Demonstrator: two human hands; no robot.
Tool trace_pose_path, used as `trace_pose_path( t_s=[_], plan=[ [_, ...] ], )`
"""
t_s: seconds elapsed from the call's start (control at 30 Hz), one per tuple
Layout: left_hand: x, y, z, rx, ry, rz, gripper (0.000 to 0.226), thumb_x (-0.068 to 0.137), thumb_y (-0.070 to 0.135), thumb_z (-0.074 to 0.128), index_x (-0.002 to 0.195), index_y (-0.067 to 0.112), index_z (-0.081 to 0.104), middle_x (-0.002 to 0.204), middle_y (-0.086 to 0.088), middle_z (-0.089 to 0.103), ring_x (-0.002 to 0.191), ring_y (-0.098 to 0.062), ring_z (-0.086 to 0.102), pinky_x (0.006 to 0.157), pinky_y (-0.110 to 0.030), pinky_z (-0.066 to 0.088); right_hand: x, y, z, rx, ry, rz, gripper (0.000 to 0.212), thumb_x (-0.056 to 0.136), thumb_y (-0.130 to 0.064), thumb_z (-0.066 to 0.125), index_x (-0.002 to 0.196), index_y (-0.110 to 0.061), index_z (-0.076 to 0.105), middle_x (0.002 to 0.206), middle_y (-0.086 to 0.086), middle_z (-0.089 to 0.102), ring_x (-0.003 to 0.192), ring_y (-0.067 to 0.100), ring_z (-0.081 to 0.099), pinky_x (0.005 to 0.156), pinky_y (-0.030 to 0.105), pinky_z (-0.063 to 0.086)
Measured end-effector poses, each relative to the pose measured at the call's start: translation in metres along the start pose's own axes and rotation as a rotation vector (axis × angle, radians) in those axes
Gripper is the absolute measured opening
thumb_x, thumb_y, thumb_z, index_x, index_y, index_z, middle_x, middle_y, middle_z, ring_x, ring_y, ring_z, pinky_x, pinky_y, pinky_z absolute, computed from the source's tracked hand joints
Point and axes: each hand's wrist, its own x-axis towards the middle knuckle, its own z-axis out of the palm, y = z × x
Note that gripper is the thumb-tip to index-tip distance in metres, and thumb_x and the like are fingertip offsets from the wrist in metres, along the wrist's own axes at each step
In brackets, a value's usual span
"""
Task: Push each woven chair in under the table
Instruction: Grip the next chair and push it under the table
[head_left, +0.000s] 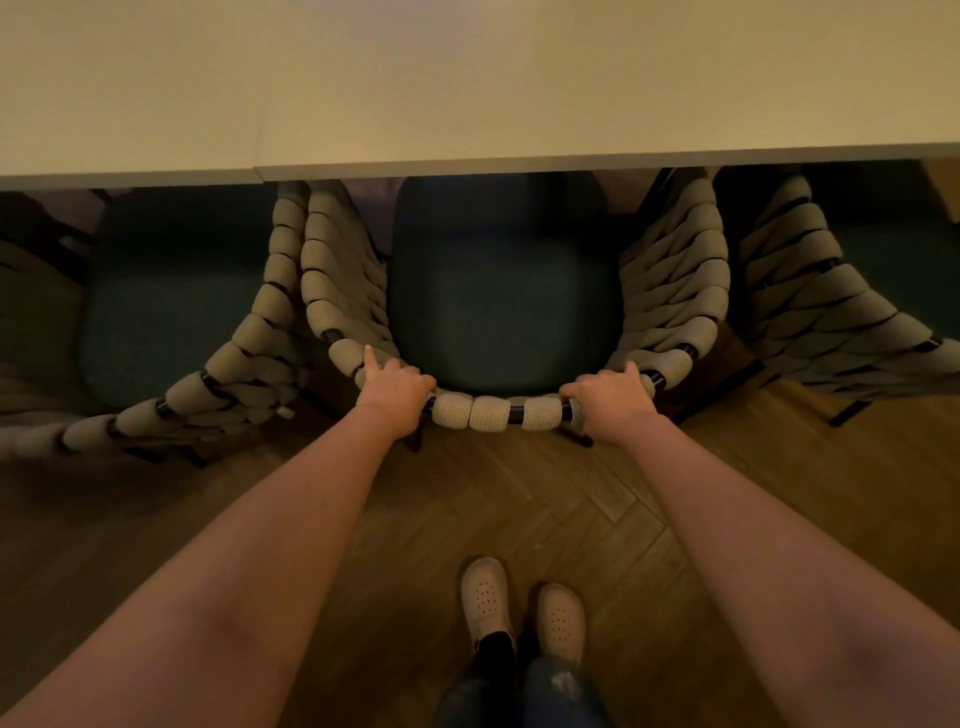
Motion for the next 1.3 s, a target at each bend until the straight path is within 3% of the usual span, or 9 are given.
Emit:
trace_pose_path(
  t_s=[0.2, 0.57, 0.87, 0.93, 1.1, 1.2, 1.3],
  plan=[
    [0.002, 0.010, 0.000, 0.008, 0.004, 0.011, 0.054, 0.089, 0.017, 0.062, 0.138, 0.033, 0.046, 0.134, 0.000, 0.053, 0.133, -0.027, 0.039, 0.111, -0.069, 0.002, -0.003, 0.009, 0.004, 0.021, -0.022, 0.016, 0.029, 0.087, -0.025, 0.064, 0.112, -0.036, 0.056, 0.102, -0.008, 0.061, 0.107, 0.019, 0.057, 0.108, 0.054, 0.029],
    [0.005, 0.011, -0.006, 0.031, -0.039, 0.003, 0.052, 0.089, 0.019, 0.061, 0.137, 0.029, 0.046, 0.132, -0.003, 0.054, 0.130, -0.028, 0.042, 0.113, -0.067, 0.008, -0.001, 0.014, 0.001, -0.020, -0.021, -0.033, 0.036, 0.088, -0.023, 0.063, 0.121, -0.035, 0.055, 0.106, -0.006, 0.062, 0.108, 0.020, 0.057, 0.106, 0.051, 0.030],
    [-0.006, 0.019, 0.001, -0.069, 0.073, -0.027, 0.057, 0.088, 0.028, 0.064, 0.141, 0.024, 0.042, 0.139, -0.006, 0.048, 0.137, -0.027, 0.034, 0.116, -0.058, 0.000, 0.000, 0.013, -0.002, -0.003, -0.048, -0.007, 0.032, 0.087, -0.022, 0.064, 0.116, -0.033, 0.056, 0.105, -0.005, 0.061, 0.109, 0.021, 0.057, 0.108, 0.052, 0.030],
    [-0.013, 0.020, 0.003, -0.098, 0.106, -0.008, 0.066, 0.087, 0.027, 0.065, 0.146, 0.025, 0.035, 0.146, -0.008, 0.040, 0.143, -0.028, 0.025, 0.118, -0.055, -0.002, 0.002, 0.013, -0.007, 0.016, -0.127, 0.017, 0.039, 0.084, -0.027, 0.069, 0.119, -0.032, 0.055, 0.107, -0.005, 0.060, 0.110, 0.021, 0.056, 0.107, 0.051, 0.032],
    [-0.042, 0.012, 0.009, -0.232, 0.209, -0.031, 0.084, 0.088, 0.020, 0.064, 0.154, 0.026, 0.013, 0.161, -0.011, 0.008, 0.149, -0.027, 0.000, 0.119, -0.046, -0.002, 0.008, -0.010, -0.027, 0.172, -0.294, 0.041, 0.089, 0.072, -0.056, 0.075, 0.147, -0.032, 0.034, 0.137, 0.003, 0.052, 0.126, 0.027, 0.048, 0.108, 0.050, 0.036],
    [-0.062, -0.011, 0.019, -0.322, 0.275, -0.098, 0.088, 0.088, 0.020, 0.065, 0.154, 0.029, 0.008, 0.162, -0.009, 0.001, 0.149, -0.026, -0.004, 0.121, -0.047, 0.000, 0.013, -0.058, -0.045, 0.179, -0.102, -0.043, 0.100, 0.075, -0.064, 0.068, 0.153, -0.031, 0.014, 0.152, 0.009, 0.034, 0.136, 0.031, 0.037, 0.111, 0.049, 0.033],
    [-0.088, -0.057, 0.037, -0.357, 0.267, -0.178, 0.091, 0.088, 0.025, 0.066, 0.154, 0.030, 0.004, 0.162, -0.009, -0.002, 0.149, -0.025, -0.007, 0.121, -0.047, 0.003, 0.019, -0.127, -0.064, 0.253, 0.083, -0.187, 0.094, 0.080, -0.058, 0.067, 0.154, -0.031, 0.015, 0.154, 0.008, 0.030, 0.140, 0.028, 0.031, 0.115, 0.050, 0.028]
  ],
)
